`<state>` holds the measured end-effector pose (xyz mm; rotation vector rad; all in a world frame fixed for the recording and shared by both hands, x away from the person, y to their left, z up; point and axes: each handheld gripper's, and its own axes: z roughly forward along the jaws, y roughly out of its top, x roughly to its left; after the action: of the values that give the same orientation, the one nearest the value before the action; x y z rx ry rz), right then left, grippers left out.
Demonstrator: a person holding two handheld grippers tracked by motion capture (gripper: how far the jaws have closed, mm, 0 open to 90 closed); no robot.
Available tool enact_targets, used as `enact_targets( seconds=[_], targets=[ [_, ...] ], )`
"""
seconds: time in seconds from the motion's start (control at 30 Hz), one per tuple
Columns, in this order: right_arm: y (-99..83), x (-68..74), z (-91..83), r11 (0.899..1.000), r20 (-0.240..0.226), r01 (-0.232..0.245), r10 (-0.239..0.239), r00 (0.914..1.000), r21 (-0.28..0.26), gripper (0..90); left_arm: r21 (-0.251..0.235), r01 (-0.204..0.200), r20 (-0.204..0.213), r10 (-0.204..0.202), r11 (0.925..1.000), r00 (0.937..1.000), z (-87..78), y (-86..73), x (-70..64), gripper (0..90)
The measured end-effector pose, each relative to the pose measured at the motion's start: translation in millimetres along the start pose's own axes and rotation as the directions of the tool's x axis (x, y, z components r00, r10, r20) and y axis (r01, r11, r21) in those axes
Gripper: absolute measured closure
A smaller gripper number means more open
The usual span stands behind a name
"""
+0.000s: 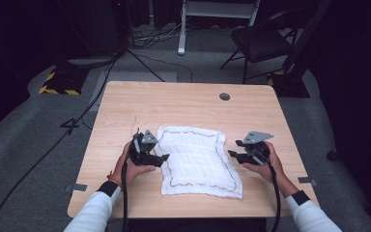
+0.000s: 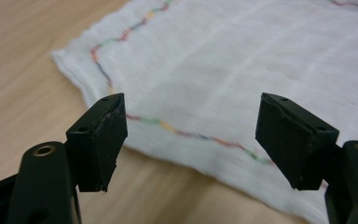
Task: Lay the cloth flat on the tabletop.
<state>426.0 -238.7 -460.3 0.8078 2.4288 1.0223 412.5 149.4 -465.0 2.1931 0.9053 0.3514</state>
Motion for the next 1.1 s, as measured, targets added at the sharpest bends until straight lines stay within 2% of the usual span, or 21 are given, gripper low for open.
enact_targets(
  seconds=[0.07, 0.1, 0.17, 0.2, 0.23, 0.27, 0.33, 0.43, 0.53, 0.57, 0.6, 0.67, 0.7, 0.77, 0.87, 0.9, 0.93, 0.97, 1.0, 1.03, 1.1],
  targets=[
    [11.3, -5.5, 14.1, 1.0, -0.001, -0.004, 0.004, 1.0, 0.006, 44.7, 0.01, -0.005, -0.028, 0.006, 0.9999, 0.9996, 7.0, 4.9, 6.1, 25.0],
    [11.3, -5.5, 14.1, 1.0, -0.001, -0.004, 0.004, 1.0, 0.006, 44.7, 0.014, 0.01, -0.028, -0.01, 0.9998, 0.9996, 11.3, 7.6, 10.3, 25.0],
    [16.9, -10.1, 25.1, 0.999, -0.02, -0.032, 0.033, 0.9993, 0.02, 42.4, 0.016, 0.012, -0.04, -0.012, 0.9998, 0.9991, 19.0, 11.7, 18.0, 25.0],
    [18.3, -11.7, 30.1, 0.999, -0.019, -0.033, 0.033, 0.9993, 0.028, 42.5, 0.025, 0.026, -0.038, -0.025, 0.9993, 0.9989, 23.4, 13.8, 21.1, 24.9],
    [19.2, -12.5, 34.6, 0.999, 0.001, -0.032, 0.032, 0.9995, 0.038, 42.6, 0.033, 0.026, -0.041, -0.024, 0.9991, 0.9989, 27.2, 15.7, 24.1, 25.1],
    [19.5, -13.8, 38.8, 0.999, -0.001, -0.039, 0.039, 0.9992, 0.039, 42.8, 0.037, 0.02, -0.061, -0.017, 0.9991, 0.998, 31.3, 17.0, 25.6, 25.4],
    [20.0, -16.9, 45.4, 0.997, -0.017, -0.071, 0.072, 0.9973, 0.043, 42.7, 0.062, 0.025, -0.061, -0.022, 0.9978, 0.9979, 37.6, 18.4, 29.2, 27.9],
    [21.6, -19.3, 54.7, 0.996, 0.012, -0.059, 0.058, 0.9982, 0.074, 43.7, 0.075, 0.046, -0.074, -0.04, 0.9961, 0.9964, 43.1, 18.3, 37.3, 31.3],
    [20.0, -23.4, 62.0, 0.993, 0.024, -0.079, 0.077, 0.9967, 0.087, 45.6, 0.071, 0.074, -0.096, -0.067, 0.9947, 0.9931, 45.1, 16.1, 45.0, 35.2],
    [18.4, -24.1, 67.2, 0.99, 0.025, -0.082, 0.08, 0.9965, 0.114, 48.5, 0.085, 0.068, -0.097, -0.06, 0.994, 0.9935, 47.3, 14.3, 48.2, 38.5],
    [17.8, -25.0, 68.0, 0.99, 0.007, -0.092, 0.091, 0.9958, 0.106, 51.0, 0.085, 0.068, -0.097, -0.06, 0.994, 0.9935, 47.3, 14.3, 48.2, 41.5],
    [18.0, -25.2, 68.3, 0.99, 0.004, -0.092, 0.092, 0.9957, 0.106, 51.4, 0.088, 0.092, -0.064, -0.087, 0.9919, 0.9942, 49.1, 12.6, 51.2, 42.8],
    [18.4, -25.0, 68.3, 0.99, -0.001, -0.088, 0.088, 0.9961, 0.108, 55.8, 0.084, 0.1, -0.045, -0.096, 0.9914, 0.9943, 49.5, 13.1, 53.0, 46.9],
    [18.7, -24.4, 68.2, 0.991, -0.034, -0.075, 0.079, 0.9963, 0.108, 65.2, 0.087, 0.094, -0.028, -0.091, 0.9918, 0.9954, 50.3, 14.8, 54.7, 52.1],
    [19.7, -22.5, 69.0, 0.993, -0.055, -0.062, 0.068, 0.9962, 0.103, 80.3, 0.094, 0.08, 0.004, -0.081, 0.9924, 0.9967, 52.9, 18.9, 56.3, 66.1],
    [21.4, -20.6, 69.1, 0.994, -0.025, -0.034, 0.037, 0.999, 0.107, 85.9, 0.092, 0.068, 0.009, -0.069, 0.9934, 0.9975, 54.3, 20.3, 56.3, 74.1],
    [21.4, -20.6, 69.1, 0.994, -0.025, -0.034, 0.037, 0.999, 0.107, 85.9, 0.096, 0.059, 0.006, -0.059, 0.9937, 0.9982, 55.5, 22.3, 55.0, 74.1],
    [23.4, -22.1, 65.8, 0.996, 0.015, -0.016, 0.014, 0.9998, 0.09, 86.7, 0.103, 0.034, -0.001, -0.034, 0.9941, 0.9994, 56.5, 24.8, 54.0, 78.2],
    [23.4, -22.1, 65.8, 0.996, 0.015, -0.016, 0.014, 0.9998, 0.09, 86.7, 0.102, 0.02, -0.006, -0.019, 0.9946, 0.9998, 57.6, 27.4, 52.8, 78.2],
    [24.3, -24.1, 62.7, 0.997, 0.034, -0.023, 0.02, 0.9992, 0.074, 86.8, 0.093, 0.014, 0.003, -0.015, 0.9956, 0.9999, 58.3, 31.3, 52.8, 79.7],
    [27.0, -31.6, 56.8, 0.997, 0.071, -0.04, 0.036, 0.9968, 0.06, 86.8, 0.069, 0.004, -0.006, -0.004, 0.9976, 1.0, 59.2, 37.6, 52.4, 80.8]
  ],
)
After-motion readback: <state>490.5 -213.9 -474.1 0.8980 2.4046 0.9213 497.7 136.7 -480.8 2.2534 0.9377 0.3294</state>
